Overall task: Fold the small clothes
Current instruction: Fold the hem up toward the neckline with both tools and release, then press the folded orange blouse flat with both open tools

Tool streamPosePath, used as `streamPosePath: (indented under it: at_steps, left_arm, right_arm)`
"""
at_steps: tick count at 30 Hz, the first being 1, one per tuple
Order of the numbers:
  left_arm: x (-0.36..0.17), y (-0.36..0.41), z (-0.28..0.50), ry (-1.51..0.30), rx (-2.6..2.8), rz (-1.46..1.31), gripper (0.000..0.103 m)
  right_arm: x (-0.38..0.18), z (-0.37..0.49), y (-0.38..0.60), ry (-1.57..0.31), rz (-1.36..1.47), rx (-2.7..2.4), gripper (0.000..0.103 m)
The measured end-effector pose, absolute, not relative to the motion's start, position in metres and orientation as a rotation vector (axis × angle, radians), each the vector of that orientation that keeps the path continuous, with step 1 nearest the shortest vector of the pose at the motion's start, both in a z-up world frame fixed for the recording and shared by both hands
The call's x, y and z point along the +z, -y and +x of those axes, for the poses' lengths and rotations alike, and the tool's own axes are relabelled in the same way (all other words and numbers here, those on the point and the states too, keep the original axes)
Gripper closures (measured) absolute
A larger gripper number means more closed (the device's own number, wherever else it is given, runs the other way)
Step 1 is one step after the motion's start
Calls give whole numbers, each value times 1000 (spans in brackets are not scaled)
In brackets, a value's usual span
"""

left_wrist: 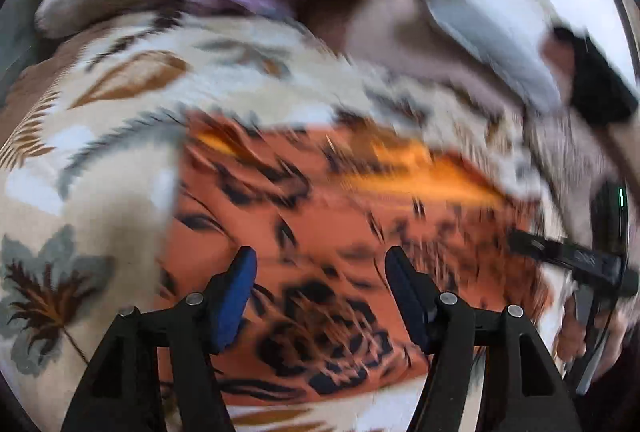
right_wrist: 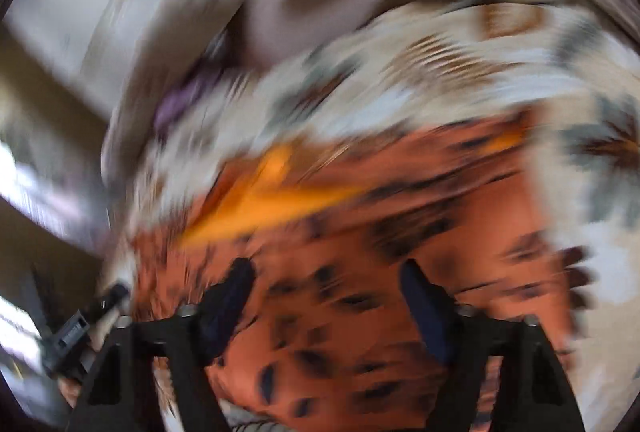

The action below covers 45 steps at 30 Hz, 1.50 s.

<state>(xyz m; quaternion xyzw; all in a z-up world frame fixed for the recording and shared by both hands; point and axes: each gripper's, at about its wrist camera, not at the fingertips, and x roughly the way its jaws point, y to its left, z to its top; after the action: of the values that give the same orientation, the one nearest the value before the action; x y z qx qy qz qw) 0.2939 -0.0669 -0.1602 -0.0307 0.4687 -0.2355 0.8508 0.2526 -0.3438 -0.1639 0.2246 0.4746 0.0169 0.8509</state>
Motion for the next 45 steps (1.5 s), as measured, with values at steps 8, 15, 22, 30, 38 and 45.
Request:
streamPosePath:
  at_steps: [8, 15, 22, 30, 38, 45]
  left_arm:
    - [-179, 67, 321, -1023, -494, -43, 36]
    - [-173, 65, 342, -988, -494, -87, 36]
    - [-167, 48, 345, -955, -339, -74, 36]
    - [-187, 67, 341, -971, -244, 152, 26]
    - [-168, 48, 310, -960, -299, 73, 26]
    - [-187, 59, 280, -979, -237, 223, 26]
  right_arm:
    - [-187, 367, 306, -1041, 299, -113, 46]
    - [-151, 389, 362, -778, 507, -227, 46]
    - [-149, 297, 415, -792, 437, -356, 46]
    - [-182, 253, 446, -919, 492, -425, 48]
    - [-145, 194, 400, -875, 472, -235, 46]
    - [-191, 162, 379, -976, 482, -170, 45]
